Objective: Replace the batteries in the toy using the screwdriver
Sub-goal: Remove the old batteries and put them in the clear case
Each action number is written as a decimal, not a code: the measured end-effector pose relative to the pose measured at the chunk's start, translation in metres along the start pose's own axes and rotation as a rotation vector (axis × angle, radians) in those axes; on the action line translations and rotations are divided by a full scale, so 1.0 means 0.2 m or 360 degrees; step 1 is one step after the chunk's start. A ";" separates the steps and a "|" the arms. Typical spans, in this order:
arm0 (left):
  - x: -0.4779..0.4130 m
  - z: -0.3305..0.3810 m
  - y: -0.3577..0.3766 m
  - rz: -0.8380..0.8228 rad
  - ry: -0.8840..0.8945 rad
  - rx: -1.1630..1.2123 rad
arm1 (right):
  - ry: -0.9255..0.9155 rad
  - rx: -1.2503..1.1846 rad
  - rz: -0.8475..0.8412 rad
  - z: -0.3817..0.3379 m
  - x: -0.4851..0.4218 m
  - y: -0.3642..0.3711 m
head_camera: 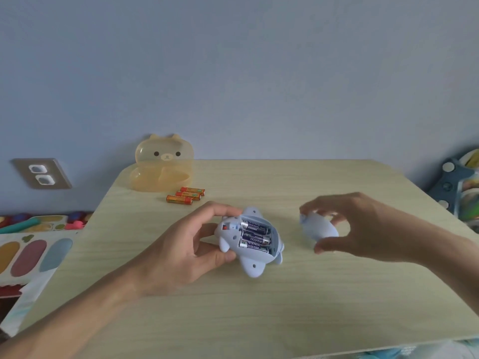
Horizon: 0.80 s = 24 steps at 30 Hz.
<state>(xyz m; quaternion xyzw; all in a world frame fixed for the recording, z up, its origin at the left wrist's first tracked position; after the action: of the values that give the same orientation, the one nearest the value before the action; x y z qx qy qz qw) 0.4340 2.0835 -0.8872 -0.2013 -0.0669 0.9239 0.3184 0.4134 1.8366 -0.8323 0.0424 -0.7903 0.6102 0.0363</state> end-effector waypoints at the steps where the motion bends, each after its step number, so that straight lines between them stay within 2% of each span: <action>1: 0.00 0.00 0.00 -0.0001 -0.0003 0.0004 | -0.0005 0.0006 -0.0049 0.02 0.00 0.04; 6: 0.00 -0.01 0.00 -0.0022 0.0005 0.0017 | -0.0072 0.0018 -0.0146 0.04 0.00 0.12; 9: 0.00 -0.01 0.00 -0.0023 -0.0001 0.0019 | -0.0076 0.0020 -0.0099 0.02 0.00 0.10; 17: 0.00 0.00 0.00 0.0025 0.0028 0.0148 | -0.0227 -0.0207 -0.0010 -0.25 0.01 0.16; 24: 0.01 0.00 0.02 -0.0062 0.0005 0.0219 | -0.0219 -0.0526 0.0020 -0.27 0.02 0.13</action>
<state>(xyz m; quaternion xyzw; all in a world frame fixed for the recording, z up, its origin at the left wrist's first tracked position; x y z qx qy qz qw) 0.4305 2.0812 -0.8883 -0.1790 -0.0067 0.9197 0.3495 0.4071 1.8951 -0.8424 0.0726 -0.8807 0.4677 -0.0153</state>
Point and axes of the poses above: each hand's wrist, its own x-axis away from the middle knuckle, its own y-axis out of the palm, z = x × y, the point moved 9 cm from there along -x, towards the middle knuckle, and after that the axes turned 14 degrees about y, right-handed, at the moved point
